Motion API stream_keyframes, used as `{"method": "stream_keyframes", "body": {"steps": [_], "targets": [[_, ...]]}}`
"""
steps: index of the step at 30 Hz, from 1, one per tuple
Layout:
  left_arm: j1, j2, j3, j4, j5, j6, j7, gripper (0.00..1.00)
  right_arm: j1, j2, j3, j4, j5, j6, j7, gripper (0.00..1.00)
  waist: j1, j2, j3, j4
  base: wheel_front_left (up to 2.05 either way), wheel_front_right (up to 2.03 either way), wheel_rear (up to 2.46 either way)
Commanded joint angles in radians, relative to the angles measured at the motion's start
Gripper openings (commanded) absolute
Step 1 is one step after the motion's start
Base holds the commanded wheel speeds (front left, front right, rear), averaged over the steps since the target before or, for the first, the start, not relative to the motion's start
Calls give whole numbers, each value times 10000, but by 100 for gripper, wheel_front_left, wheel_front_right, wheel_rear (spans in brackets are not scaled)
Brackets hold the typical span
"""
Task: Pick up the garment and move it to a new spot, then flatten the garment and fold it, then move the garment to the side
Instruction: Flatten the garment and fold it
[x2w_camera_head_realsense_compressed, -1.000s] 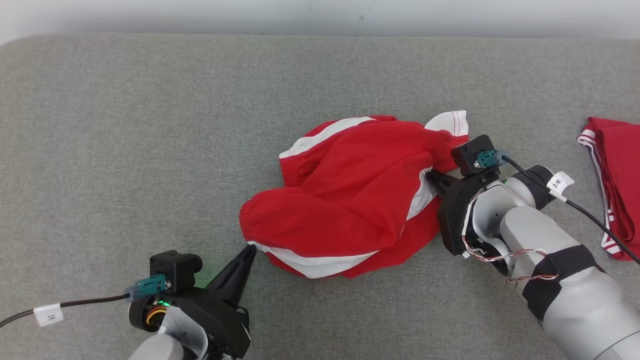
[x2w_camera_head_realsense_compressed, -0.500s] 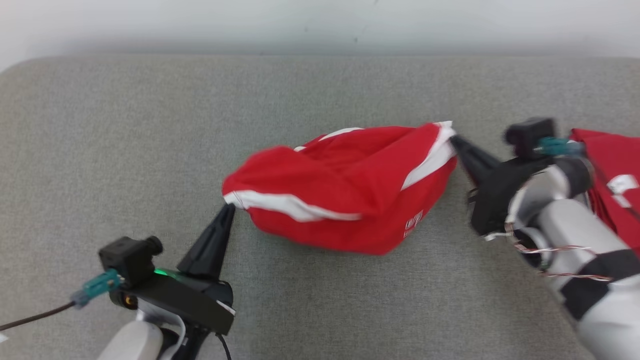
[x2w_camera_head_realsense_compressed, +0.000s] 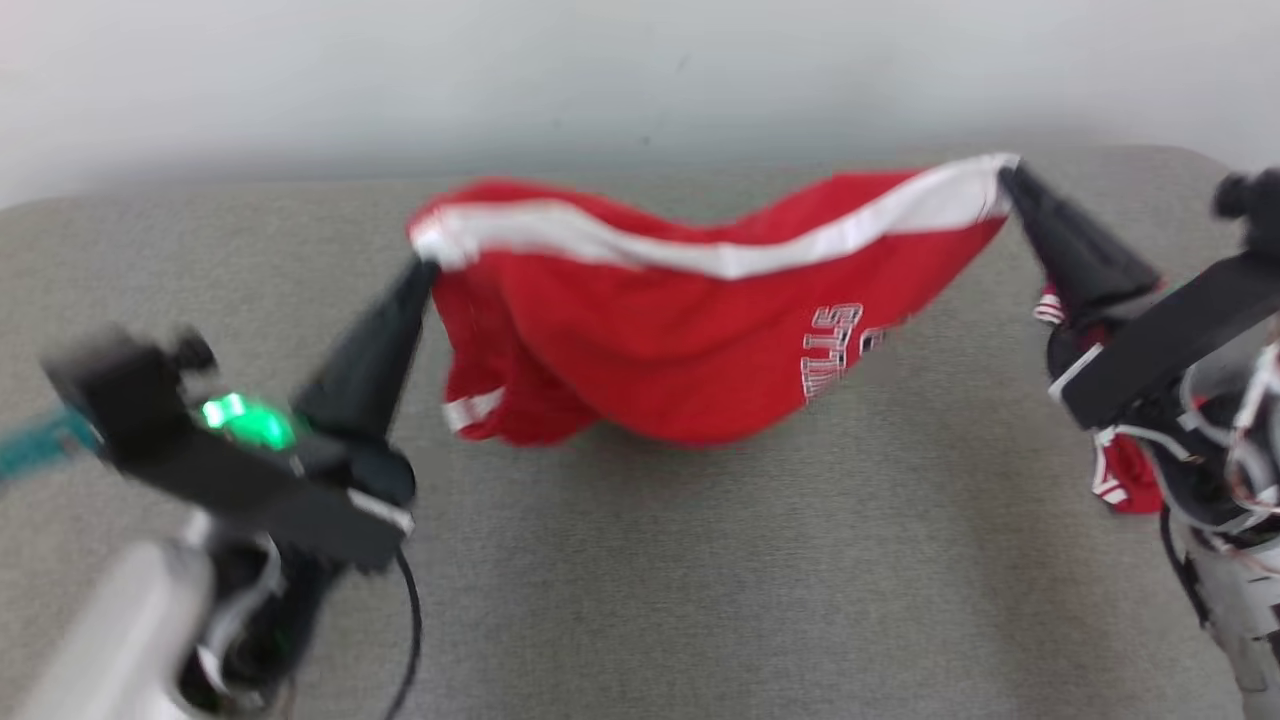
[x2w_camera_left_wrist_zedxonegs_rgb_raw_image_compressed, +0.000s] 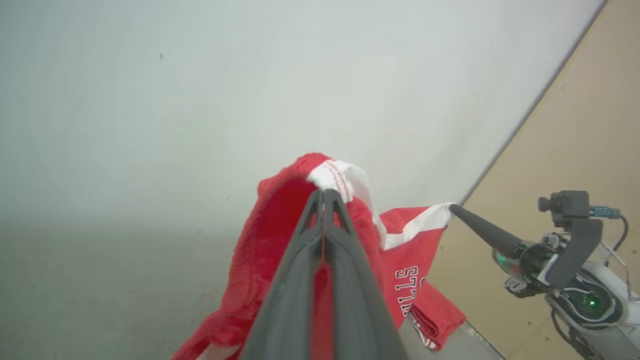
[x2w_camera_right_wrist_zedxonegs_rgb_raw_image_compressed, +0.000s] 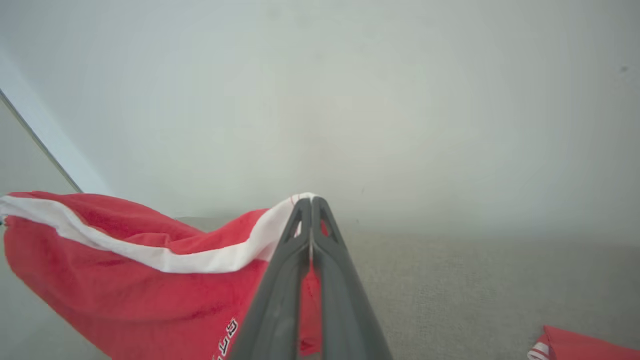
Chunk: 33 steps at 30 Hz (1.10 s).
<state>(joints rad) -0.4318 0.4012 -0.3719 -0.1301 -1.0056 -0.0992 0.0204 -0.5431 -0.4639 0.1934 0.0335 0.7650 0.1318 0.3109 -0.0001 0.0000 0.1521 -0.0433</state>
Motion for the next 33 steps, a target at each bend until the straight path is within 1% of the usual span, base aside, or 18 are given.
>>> {"method": "stream_keyframes", "body": {"steps": [1,2,5,8,11,14,15,18,19,20,22,25,26,28,29,30,33], "targets": [[-544,77,110,-308,-307,71,377,0,-102,167,-298,-477,130,-19,168,0,1,0,-178,-268,0,0,0],[-877,97,203,-486,-502,95,620,0,-221,287,-446,-802,123,-19,280,0,1,0,-231,-352,0,0,0],[-1846,80,390,-919,-961,413,1299,0,-681,649,-978,-1688,-82,-19,453,0,1,0,-300,-555,0,0,0],[-2759,-12,513,-1174,-1181,876,1774,0,-1423,1251,-1567,-2403,-283,-19,268,0,1,0,-203,-748,0,0,0],[-3533,-201,686,-1042,-1403,1449,2072,0,-2222,1830,-2126,-2599,-627,-19,41,0,1,0,82,-892,0,0,0],[-4086,-437,735,-549,-1546,2037,2405,0,-2739,2265,-2228,-2112,-963,-19,455,0,1,0,585,-985,0,0,0],[-4296,-490,757,-360,-1612,2164,2517,0,-3013,2423,-2307,-1857,-1048,-18,556,0,1,0,834,-1012,0,0,0],[-4891,-577,721,277,-1798,2579,2978,0,-3741,2723,-2494,-784,-1548,-19,814,0,1,0,1815,-1087,0,0,0],[-5188,-567,702,527,-1755,2646,3078,0,-4018,2875,-2546,-282,-1749,-19,834,0,1,0,2169,-1108,0,0,0],[-5188,-567,702,527,-1755,2646,3078,0,-4018,2875,-2546,-282,-1749,-19,834,0,1,0,2169,-1108,0,0,0],[-5794,-582,809,1156,-1580,2919,3072,0,-4786,3204,-2914,776,-2377,-18,542,0,1,0,2871,-1154,0,0,0],[-6914,-697,999,2123,-1268,2981,2717,0,-6099,3623,-3252,2342,-3262,-16,-115,0,1,0,3737,-1198,0,0,0],[-7341,-760,1059,2427,-1153,2898,2517,0,-6514,3741,-3364,2798,-3432,-16,-378,0,1,0,3938,-1198,0,0,0],[-8237,-982,1165,2963,-1056,2611,2065,0,-7518,3871,-3536,3504,-3708,-16,-1035,0,1,0,4257,-1192,0,0,0],[-8628,-993,1122,3137,-828,2435,1853,0,-7976,3925,-3607,3768,-3769,-16,-1395,0,1,0,4383,-1179,0,0,0],[-9081,-1012,1017,3265,-626,2159,1657,0,-8440,3971,-3661,3966,-3826,-16,-1829,0,1,0,4488,-1159,0,0,0],[-10034,-1195,944,3619,-295,1534,980,0,-9403,4063,-3614,4342,-4017,-16,-3061,0,1,0,4654,-1075,0,0,0]]}}
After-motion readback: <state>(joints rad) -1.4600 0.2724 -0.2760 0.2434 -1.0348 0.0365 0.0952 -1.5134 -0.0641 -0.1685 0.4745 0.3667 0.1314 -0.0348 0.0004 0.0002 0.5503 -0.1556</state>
